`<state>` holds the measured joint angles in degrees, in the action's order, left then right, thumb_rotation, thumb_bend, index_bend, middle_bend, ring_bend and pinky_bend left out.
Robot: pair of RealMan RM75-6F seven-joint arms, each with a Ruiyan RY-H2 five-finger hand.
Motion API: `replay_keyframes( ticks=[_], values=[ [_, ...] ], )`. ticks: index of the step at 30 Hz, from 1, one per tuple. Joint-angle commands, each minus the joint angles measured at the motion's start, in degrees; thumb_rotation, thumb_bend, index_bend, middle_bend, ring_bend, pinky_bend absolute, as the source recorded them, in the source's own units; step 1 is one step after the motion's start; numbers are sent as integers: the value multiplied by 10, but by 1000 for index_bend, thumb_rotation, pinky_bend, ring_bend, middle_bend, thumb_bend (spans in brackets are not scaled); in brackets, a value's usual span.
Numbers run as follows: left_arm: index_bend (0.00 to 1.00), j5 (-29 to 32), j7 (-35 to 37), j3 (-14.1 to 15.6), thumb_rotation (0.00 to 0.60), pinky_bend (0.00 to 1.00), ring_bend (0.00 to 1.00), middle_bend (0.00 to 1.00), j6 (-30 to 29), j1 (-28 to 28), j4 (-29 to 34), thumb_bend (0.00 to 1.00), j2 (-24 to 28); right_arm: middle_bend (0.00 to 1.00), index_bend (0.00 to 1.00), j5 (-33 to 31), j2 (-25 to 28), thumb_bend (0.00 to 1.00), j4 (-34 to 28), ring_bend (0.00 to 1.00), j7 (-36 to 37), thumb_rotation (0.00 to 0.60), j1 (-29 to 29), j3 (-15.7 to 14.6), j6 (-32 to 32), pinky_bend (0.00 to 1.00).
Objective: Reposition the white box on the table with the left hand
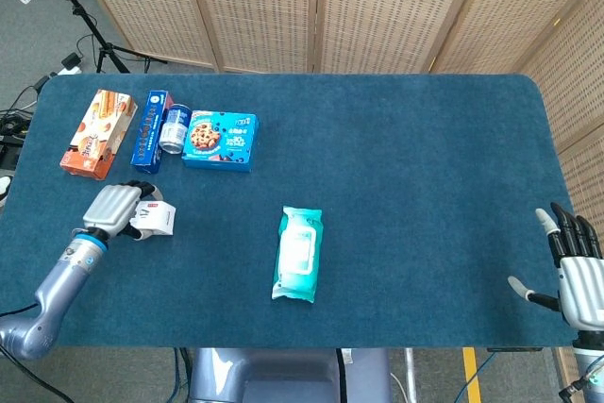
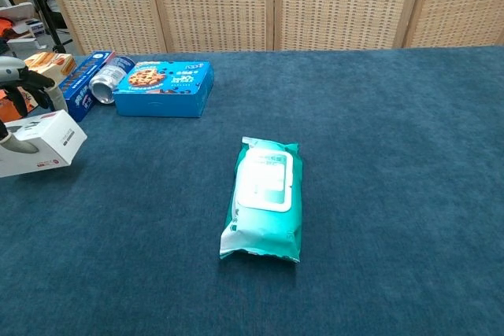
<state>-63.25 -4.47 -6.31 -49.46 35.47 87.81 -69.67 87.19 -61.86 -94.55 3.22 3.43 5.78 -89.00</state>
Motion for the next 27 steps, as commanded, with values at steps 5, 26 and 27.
replay_keyframes(
  ticks=[5,26,27],
  values=[
    [474,-211,308,-2,600,353,265,391,-140,-69,6,221,16,0,0,3,1,0,-1,0,1,600,-1,-1,-2,0],
    [496,-286,811,48,600,353,265,413,-277,-113,-279,201,-232,0,0,4,0,0,1,0,0,600,-1,-1,-3,0],
    [496,-285,815,48,600,353,266,413,-276,-112,-290,200,-238,0,0,3,0,0,1,0,0,600,-1,-1,-3,0]
  ],
)
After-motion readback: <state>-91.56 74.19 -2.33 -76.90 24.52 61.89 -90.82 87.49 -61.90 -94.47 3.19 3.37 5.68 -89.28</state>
